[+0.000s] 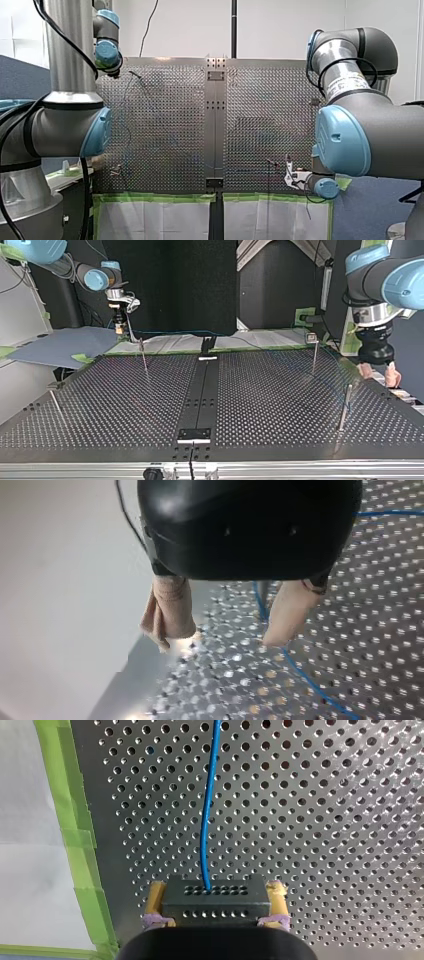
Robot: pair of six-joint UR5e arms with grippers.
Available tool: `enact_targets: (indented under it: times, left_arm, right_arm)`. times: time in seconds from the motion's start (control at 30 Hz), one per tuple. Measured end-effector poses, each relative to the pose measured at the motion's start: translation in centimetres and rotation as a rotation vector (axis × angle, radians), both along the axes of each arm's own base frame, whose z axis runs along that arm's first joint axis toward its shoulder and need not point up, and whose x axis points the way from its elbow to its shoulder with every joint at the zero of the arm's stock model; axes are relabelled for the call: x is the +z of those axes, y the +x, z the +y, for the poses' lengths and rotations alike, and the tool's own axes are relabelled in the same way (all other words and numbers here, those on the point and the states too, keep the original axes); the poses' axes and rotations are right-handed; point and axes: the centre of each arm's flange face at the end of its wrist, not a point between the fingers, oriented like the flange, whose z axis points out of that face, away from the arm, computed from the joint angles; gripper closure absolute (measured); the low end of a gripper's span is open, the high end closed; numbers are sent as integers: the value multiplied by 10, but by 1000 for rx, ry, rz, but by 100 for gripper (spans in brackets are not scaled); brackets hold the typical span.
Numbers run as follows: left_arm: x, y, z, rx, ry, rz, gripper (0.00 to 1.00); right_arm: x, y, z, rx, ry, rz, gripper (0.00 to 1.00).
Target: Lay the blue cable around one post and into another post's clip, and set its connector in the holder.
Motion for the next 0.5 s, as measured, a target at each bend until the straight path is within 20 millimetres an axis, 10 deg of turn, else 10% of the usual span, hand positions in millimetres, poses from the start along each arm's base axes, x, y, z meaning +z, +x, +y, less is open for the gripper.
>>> enact_targets:
  times: [0.5]
  left_arm:
    - [27, -4, -6, -55, 142, 72, 0]
  right_arm:
    - [1, 3, 0, 2, -1, 0, 100]
